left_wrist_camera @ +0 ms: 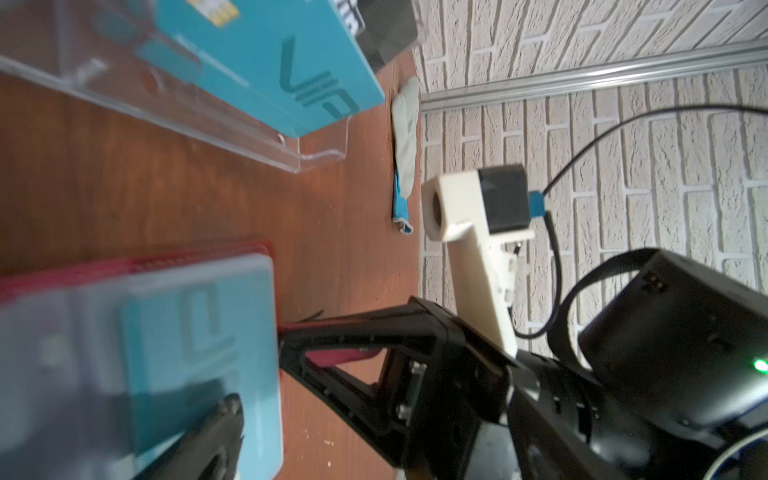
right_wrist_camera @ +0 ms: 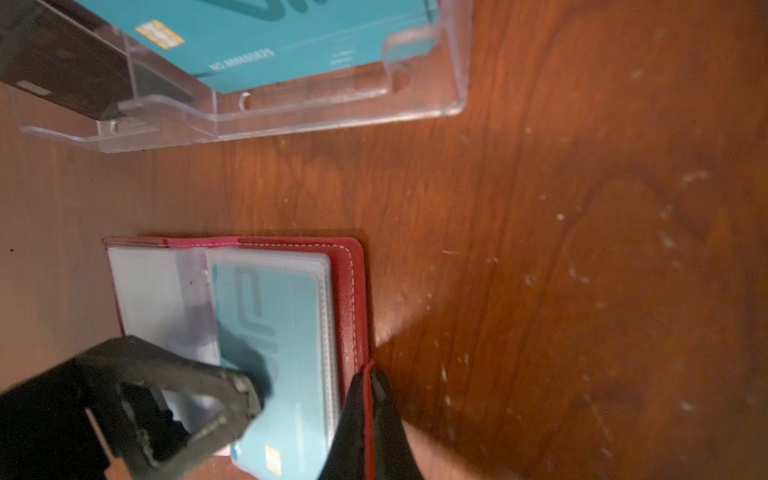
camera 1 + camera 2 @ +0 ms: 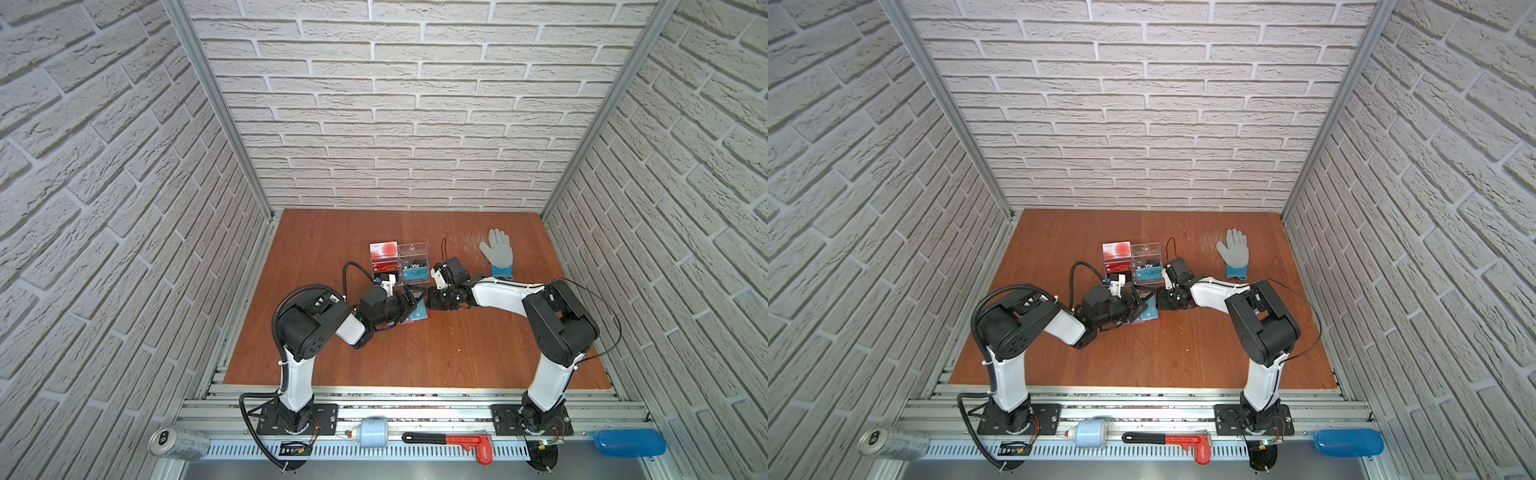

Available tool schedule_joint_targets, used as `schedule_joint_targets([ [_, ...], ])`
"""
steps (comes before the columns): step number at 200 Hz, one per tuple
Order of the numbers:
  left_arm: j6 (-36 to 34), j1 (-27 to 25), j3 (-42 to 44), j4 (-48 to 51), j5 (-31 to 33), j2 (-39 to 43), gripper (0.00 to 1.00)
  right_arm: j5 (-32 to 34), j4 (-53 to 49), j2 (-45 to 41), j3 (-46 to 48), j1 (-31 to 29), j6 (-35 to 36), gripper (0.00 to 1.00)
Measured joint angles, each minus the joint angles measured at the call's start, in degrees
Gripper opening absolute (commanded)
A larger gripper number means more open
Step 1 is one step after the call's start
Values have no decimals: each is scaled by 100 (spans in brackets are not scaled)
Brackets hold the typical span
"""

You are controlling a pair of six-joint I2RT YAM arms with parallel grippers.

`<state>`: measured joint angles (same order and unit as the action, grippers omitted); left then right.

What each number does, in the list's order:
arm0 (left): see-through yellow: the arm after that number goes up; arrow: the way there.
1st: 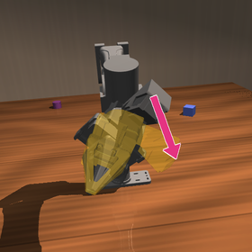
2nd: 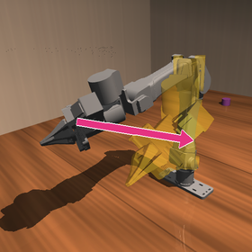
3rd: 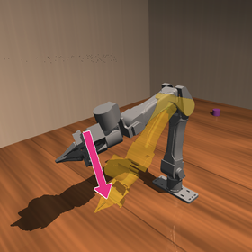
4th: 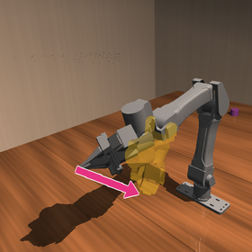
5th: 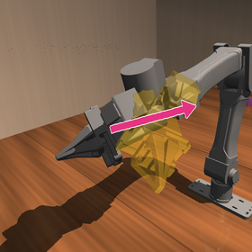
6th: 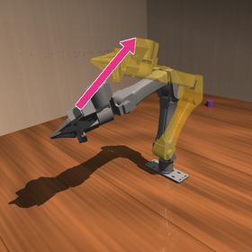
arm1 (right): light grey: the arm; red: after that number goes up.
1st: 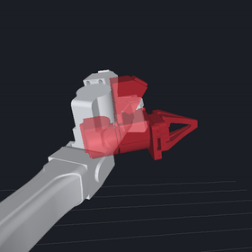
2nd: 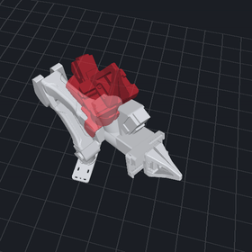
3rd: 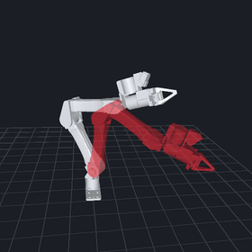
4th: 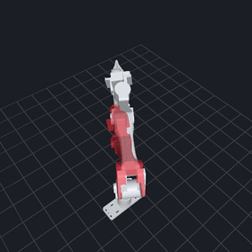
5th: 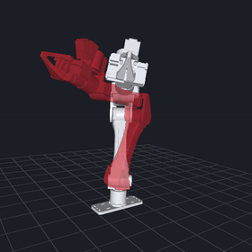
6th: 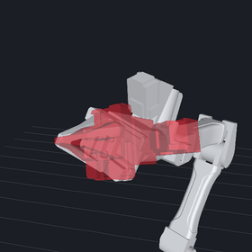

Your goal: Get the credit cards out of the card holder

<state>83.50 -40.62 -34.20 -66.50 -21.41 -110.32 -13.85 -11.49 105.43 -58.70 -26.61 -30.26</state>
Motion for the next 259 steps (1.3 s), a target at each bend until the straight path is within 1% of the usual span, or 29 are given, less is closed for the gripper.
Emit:
schedule_joint_targets([
  [45, -17, 7, 125, 4, -118, 24, 98, -33, 4, 0, 0, 4, -4, 6],
  [85, -96, 256, 538, 39, -232, 343, 98, -44, 9, 2, 2, 4, -4, 6],
  [116, -308, 457, 656, 577, -199, 756, 98, -44, 9, 4, 0, 7, -22, 6],
  [142, -549, 461, 586, 1036, -181, 999, 98, -48, 11, 7, 0, 9, -42, 6],
  [176, -654, 455, 328, 1344, -186, 990, 98, -61, 9, 9, 0, 15, -42, 6],
  [213, -693, 455, 114, 1405, -186, 896, 98, -63, 9, 9, 0, 15, -42, 6],
  [259, -688, 448, 52, 1436, -186, 678, 98, -68, 9, 9, 0, 15, -42, 6],
])
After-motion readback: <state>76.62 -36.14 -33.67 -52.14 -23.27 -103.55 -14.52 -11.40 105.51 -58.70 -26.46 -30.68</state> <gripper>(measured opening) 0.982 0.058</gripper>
